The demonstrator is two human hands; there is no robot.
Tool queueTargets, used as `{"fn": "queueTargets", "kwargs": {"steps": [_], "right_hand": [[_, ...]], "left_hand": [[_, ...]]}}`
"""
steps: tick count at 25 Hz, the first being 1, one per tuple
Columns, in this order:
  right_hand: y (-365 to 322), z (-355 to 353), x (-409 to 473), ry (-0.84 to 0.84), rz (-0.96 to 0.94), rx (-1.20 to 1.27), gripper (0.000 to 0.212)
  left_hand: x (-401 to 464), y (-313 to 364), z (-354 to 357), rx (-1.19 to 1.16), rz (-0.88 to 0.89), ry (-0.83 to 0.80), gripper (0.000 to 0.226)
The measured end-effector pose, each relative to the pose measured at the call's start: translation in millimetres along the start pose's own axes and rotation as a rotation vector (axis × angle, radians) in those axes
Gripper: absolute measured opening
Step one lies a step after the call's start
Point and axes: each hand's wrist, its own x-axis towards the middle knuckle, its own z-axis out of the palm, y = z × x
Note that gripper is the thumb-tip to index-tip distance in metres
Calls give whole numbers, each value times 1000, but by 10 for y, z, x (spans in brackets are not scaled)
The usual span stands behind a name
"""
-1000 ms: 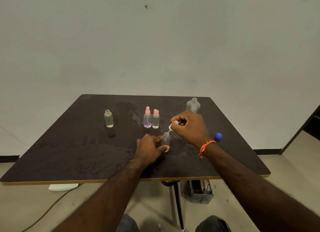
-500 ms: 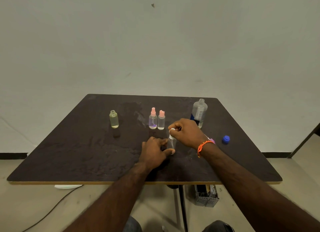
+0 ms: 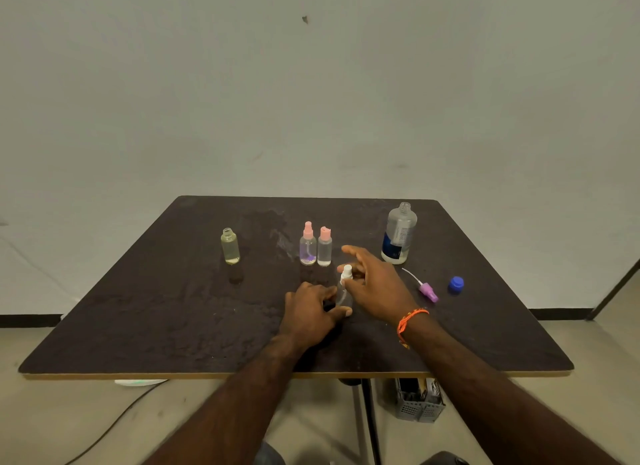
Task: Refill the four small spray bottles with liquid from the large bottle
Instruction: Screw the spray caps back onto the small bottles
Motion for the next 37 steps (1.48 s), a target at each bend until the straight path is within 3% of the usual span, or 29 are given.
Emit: {"fn": "queueTargets", "kwargs": {"steps": [2,5,8,11,15,20,22,25,27,31,34,37], "right_hand": [[-18,18,19,108,63,-81,70],[5,74,2,64,87,-82,89],[57,82,-50,37,9,61,71],[86,64,-79,170,57,26,53],[174,102,-129,122,50,61,67],[166,93,-76,160,64,149,44],[166,151,-87,198,81,89,49],[185,241,-124,124,10,131,64],[173,235,-115,121,10,182,58],[127,216,-71,281,117,100,51],[107,249,-83,236,87,109,56],[114,247,-94,194,54,164,45]], "left_hand": [[-1,7,3,30,-2,-10,38],[4,5,-12,17,-23,-3,36],[3,13,-21,44,-2,-36,35],[10,9,-6,67,-3,-20,36],[4,8,3,71,4,-21,32],[-1,26,-8,85,0,-32,37],[-4,39,-4,99,-7,-26,33],[-5,36,-8,83,-12,-18,19],[-12,33,-15,77,-4,-33,22],[-1,61,0,111,-7,-27,33],[-8,62,-4,114,-15,-33,32],[-22,63,-15,108,4,-40,30]]}}
